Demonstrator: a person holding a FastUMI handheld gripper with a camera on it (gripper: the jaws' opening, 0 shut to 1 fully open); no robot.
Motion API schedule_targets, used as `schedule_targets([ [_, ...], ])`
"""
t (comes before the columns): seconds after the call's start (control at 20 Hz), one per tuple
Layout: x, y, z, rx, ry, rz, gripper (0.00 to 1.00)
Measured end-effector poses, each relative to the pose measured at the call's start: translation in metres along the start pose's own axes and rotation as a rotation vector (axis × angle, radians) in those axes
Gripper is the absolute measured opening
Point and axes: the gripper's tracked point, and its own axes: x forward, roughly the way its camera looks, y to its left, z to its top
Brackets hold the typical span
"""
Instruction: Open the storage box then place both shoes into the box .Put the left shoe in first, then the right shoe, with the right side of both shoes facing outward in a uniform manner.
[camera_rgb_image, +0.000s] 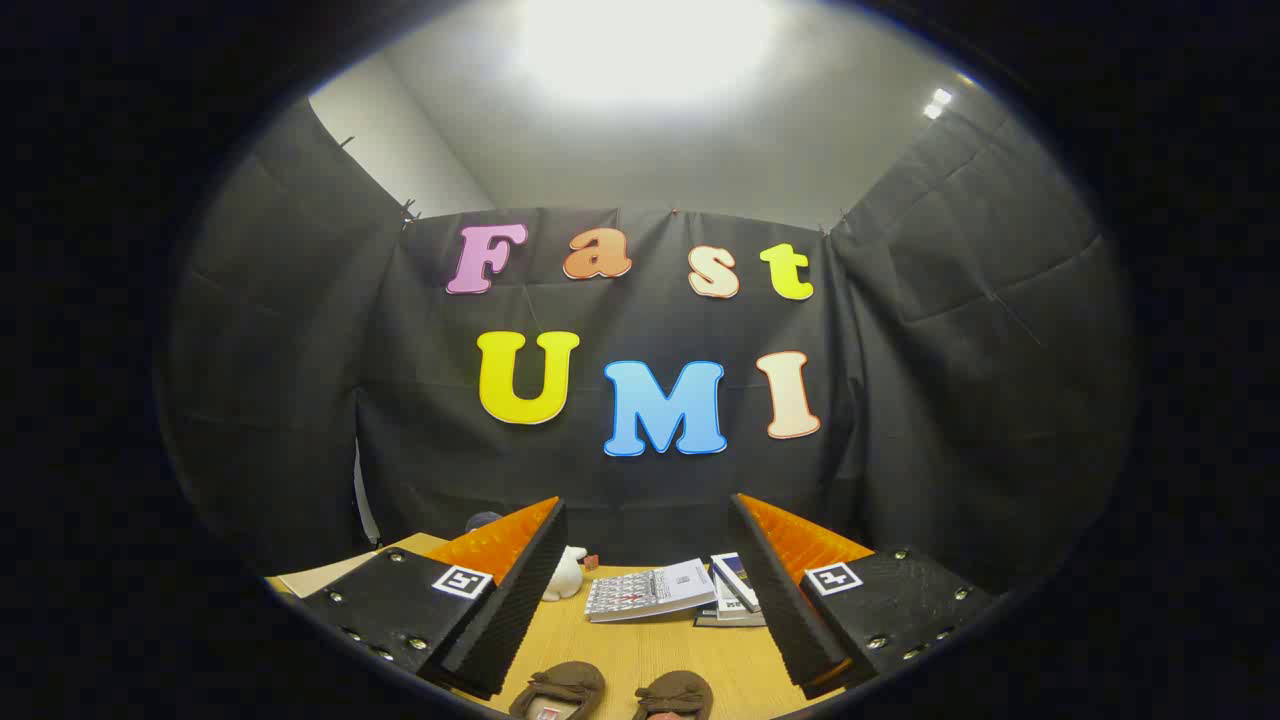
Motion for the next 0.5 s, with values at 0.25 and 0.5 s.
schedule_targets([
  [0.25,0.001,0.003,-0.007,0.008,0.012,0.009,0.98],
  [0.5,0.0,0.005,-0.013,0.022,0.028,0.015,0.98],
])
